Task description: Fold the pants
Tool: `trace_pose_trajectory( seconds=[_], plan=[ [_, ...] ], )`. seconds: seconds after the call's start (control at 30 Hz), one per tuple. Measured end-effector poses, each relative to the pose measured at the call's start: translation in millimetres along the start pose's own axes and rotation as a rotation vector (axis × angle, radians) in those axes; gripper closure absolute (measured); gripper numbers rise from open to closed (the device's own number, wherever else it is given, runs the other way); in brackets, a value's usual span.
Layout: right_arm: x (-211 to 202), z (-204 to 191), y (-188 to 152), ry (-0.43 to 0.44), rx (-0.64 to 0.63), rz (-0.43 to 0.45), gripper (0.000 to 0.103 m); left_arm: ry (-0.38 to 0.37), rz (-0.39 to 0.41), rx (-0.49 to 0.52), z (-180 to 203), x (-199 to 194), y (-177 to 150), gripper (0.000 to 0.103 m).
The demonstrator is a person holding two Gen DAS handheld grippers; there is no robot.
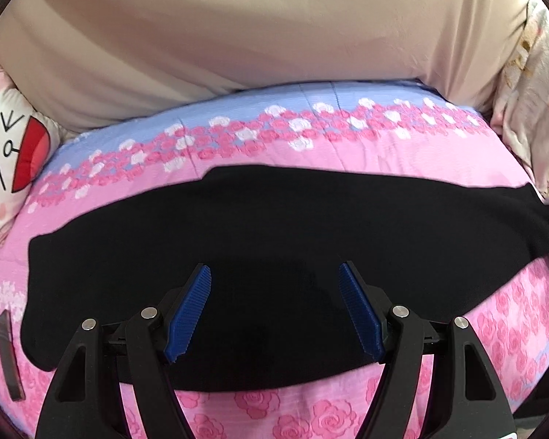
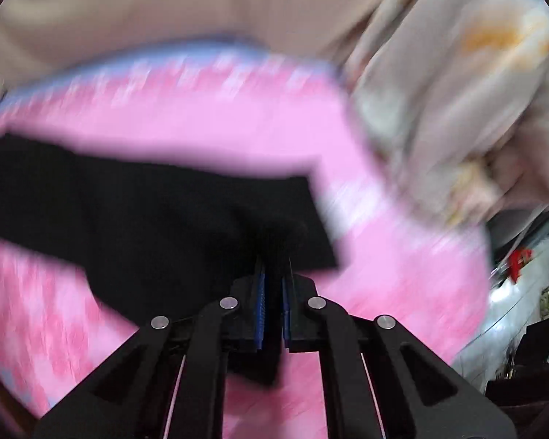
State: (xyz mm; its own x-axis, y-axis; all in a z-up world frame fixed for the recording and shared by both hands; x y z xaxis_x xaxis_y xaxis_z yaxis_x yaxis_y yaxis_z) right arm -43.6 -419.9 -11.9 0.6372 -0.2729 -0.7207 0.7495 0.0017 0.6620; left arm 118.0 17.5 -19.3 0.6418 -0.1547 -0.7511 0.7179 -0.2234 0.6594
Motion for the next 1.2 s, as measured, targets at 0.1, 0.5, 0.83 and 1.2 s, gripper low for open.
trace_pose_trajectory(
  seconds=[0.1, 0.5, 0.83, 1.2],
  plan=[
    [4.3, 25.5, 34.3, -0.002, 0.012, 0.095, 0.093, 0.031, 0.027, -0.006, -1.9, -2.2, 4.4, 0.033],
    [62.0, 19.8, 4.9, 0.091, 0.172, 0.017, 0.082, 0.235, -0.02, -0.12, -70.0, 18.8, -10.1, 0.033],
    [29.7, -37.9, 43.9, 0.044, 0.113, 0.069, 0.076, 0.605, -0.036, -0.355, -241.2, -6.8, -43.5, 0.033],
    [-39.1, -417.6, 93.4, 0.587, -0.538, 0.174, 0.04, 0.344, -0.076, -0.773, -335.4, -75.8, -166.9, 0.032]
  ],
)
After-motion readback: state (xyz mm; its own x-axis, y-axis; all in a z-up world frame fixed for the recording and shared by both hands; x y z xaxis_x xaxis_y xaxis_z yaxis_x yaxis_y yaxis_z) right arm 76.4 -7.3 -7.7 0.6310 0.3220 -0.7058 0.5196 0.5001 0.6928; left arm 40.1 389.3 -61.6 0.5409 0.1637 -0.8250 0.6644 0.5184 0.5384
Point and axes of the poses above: each gripper's, at about its wrist camera, not at the fingertips, and x roughly the way its jaws point, z to its right, y to its top, the point moved 4 cm from there along x, roughly the way its jaws point, and after that the axes turned 1 degree about z, right-handed, at the moved point
